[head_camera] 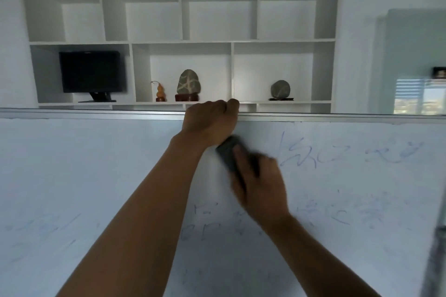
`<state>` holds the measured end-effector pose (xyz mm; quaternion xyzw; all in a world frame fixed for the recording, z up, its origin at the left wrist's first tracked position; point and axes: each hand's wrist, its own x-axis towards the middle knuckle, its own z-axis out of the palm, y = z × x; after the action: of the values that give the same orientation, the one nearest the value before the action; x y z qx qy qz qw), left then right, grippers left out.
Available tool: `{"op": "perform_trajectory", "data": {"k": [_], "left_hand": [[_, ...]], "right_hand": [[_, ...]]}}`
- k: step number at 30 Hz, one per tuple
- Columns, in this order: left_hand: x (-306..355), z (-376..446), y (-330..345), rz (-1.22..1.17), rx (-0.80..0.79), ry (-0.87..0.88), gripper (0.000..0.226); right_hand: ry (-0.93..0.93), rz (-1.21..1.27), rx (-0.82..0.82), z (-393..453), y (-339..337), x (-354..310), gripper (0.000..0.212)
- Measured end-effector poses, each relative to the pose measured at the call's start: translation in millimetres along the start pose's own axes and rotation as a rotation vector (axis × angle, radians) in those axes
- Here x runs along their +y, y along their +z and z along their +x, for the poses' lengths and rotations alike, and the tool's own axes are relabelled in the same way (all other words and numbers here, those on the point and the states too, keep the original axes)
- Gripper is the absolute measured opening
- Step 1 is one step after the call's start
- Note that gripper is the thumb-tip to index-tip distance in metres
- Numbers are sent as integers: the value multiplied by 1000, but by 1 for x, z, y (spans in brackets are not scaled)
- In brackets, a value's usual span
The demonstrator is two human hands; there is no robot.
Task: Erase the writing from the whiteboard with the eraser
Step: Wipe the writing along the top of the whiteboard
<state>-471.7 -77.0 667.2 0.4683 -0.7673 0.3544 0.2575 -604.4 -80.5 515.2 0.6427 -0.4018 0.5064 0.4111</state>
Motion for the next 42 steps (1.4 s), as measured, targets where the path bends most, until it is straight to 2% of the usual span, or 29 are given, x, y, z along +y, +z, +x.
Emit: {"op": "perform_trajectory", "data": {"k": [3, 5, 6, 9, 11, 13, 16, 18, 20, 23, 25, 26, 28, 30, 32, 34, 37, 40, 42], "left_hand": [[-3, 2, 1, 2, 4, 11, 34], [-2, 2, -1, -11, 11, 3, 34], [-1, 2, 0, -8, 18, 6, 35], [4, 2, -1, -2, 20, -9, 33], [5, 1, -2, -10, 4, -37, 30], [4, 1, -1, 4, 14, -23, 30], [0, 0, 1, -14, 21, -18, 31], [0, 0, 1, -16, 31, -8, 31], [5, -1, -1, -47, 26, -27, 29], [9, 0, -3, -133, 11, -115, 28], [12, 0, -2, -85, 9, -97, 25], [12, 1, -1, -47, 15, -55, 25], [12, 2, 0, -2, 46, 12, 28], [12, 7, 2, -92, 68, -9, 21], [15, 12, 2, -172, 61, -53, 17], [16, 20, 1, -210, 12, -109, 22], [22, 32, -10, -294, -157, -242, 36], [32, 41, -13, -378, -291, -160, 42], [37, 46, -14, -413, -362, -160, 46]], "right_hand": [[-322, -52, -137, -27, 7, -1, 48], [-333, -64, -97, -25, 2, 16, 46], [-255, -65, -44, -19, -2, 25, 46], [173, -14, 122, 6, -16, 44, 53], [286, 12, 149, 10, -13, 39, 54], [129, 2, 88, -1, -3, 24, 53], [-246, -16, -67, -30, 11, 8, 49], [-340, -23, -98, -37, 10, 16, 48], [-225, -20, -45, -34, 1, 30, 47], [278, 36, 149, -13, -17, 50, 53], [486, 92, 244, -2, -17, 49, 56], [480, 98, 245, -1, -13, 42, 56], [264, 70, 148, -10, -4, 25, 52], [-11, 32, -12, -31, 2, 11, 47], [-139, 11, -116, -47, 2, 10, 46], [-122, 6, -100, -48, -3, 19, 45], [142, 16, 64, -25, -13, 40, 45], [314, 25, 164, 7, -19, 50, 47], [283, 2, 151, 16, -14, 45, 46]]}}
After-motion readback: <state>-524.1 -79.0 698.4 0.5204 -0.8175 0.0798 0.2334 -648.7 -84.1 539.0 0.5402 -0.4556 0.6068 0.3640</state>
